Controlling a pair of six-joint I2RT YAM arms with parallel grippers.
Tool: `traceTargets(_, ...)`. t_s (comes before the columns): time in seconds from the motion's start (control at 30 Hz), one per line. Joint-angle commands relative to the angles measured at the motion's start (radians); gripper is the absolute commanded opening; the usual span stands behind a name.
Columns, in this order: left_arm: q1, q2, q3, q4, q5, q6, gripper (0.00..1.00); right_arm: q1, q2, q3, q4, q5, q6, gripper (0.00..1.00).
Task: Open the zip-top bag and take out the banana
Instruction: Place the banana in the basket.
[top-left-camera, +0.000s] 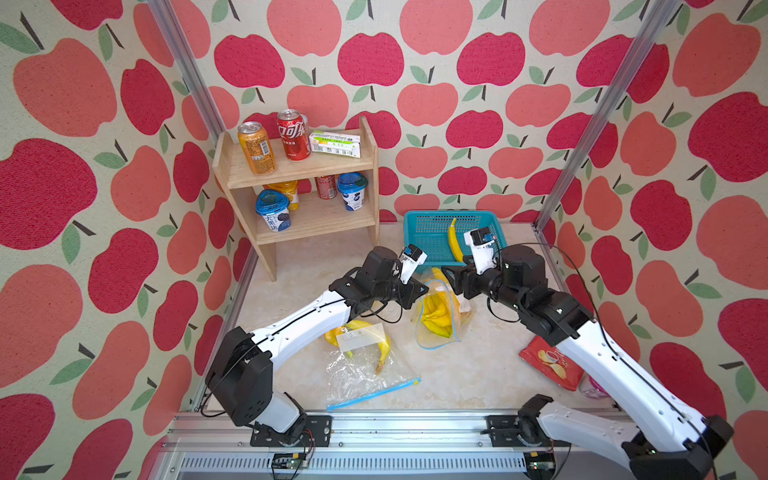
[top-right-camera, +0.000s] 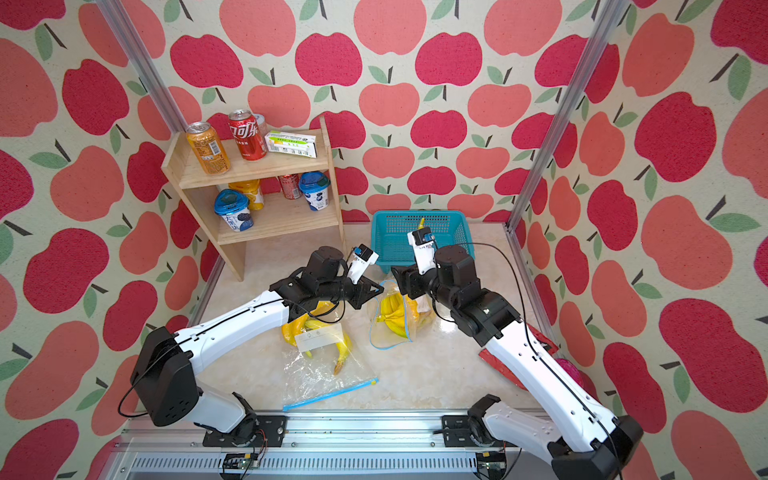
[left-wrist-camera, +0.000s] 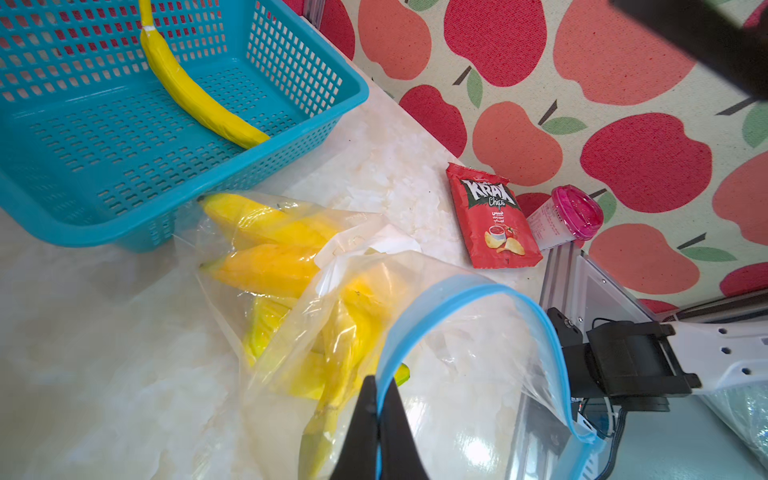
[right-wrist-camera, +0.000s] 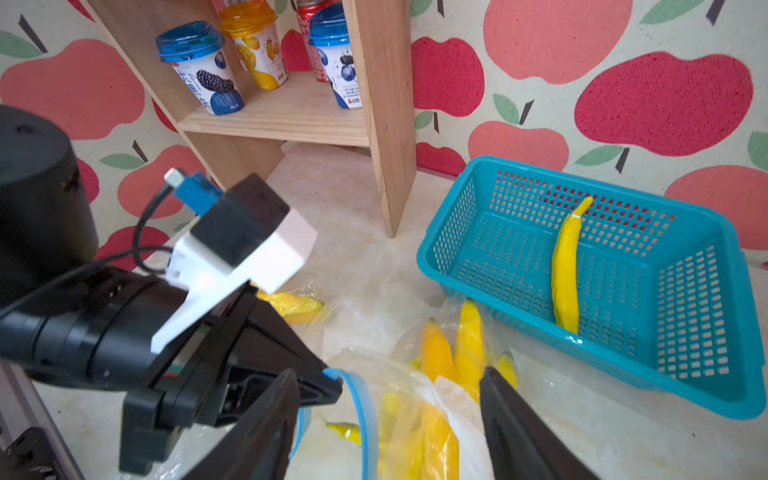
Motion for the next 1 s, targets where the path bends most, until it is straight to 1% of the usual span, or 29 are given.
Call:
traceTargets(0.0, -0.016, 0.024, 0.036, 0.008, 0.027, -0.042, 0.00, 0.071, -0.163, -0.055, -0.019, 0.051, 0.116, 0.67)
traceTargets(0.07, -0.018, 0.035, 0.039, 0.012, 0.025, -0.060, 0.00, 0.137, -0.184, -0.069, -0.064, 0.020, 0.146, 0.64)
traceTargets(0.13, -0.018, 0.035, 0.029, 0.031, 0.029, -0.079, 0.00, 0.221, -0.162, -0.085, -0.092, 0.009, 0.140, 0.62)
traceTargets(0.2, -0.018, 0.030, 0.021, 0.041, 0.026, -0.097, 0.00, 0.312, -0.137, -0.095, -0.104, 0.032, 0.126, 0.62)
traceTargets(0.27, -0.020, 0.019, 0.013, 0.050, 0.031, -0.118, 0.00, 0.365, -0.115, -0.106, -0.115, 0.050, 0.136, 0.62)
traceTargets(0.4, -0.034, 0.014, 0.018, 0.068, 0.033, -0.139, 0.00, 0.396, -0.094, -0.167, -0.085, 0.017, 0.194, 0.59)
traceTargets(0.57, -0.048, -0.009, 0.002, 0.096, 0.034, -0.154, 0.00, 0.406, -0.128, -0.245, -0.102, 0.121, 0.249, 0.56)
traceTargets(0.67, -0.047, -0.034, -0.019, 0.102, 0.037, -0.150, 0.00, 0.404, -0.146, -0.276, -0.078, 0.125, 0.264, 0.55)
traceTargets(0.77, -0.048, -0.047, -0.024, 0.103, 0.051, -0.149, 0.00, 0.406, -0.099, -0.281, -0.083, 0.123, 0.281, 0.54)
traceTargets(0.87, -0.048, -0.061, -0.027, 0.100, 0.059, -0.142, 0.00, 0.405, -0.042, -0.274, -0.123, 0.181, 0.292, 0.54)
traceTargets(0.97, -0.049, -0.084, -0.036, 0.088, 0.060, -0.129, 0.00, 0.396, -0.071, -0.286, -0.128, 0.255, 0.296, 0.54)
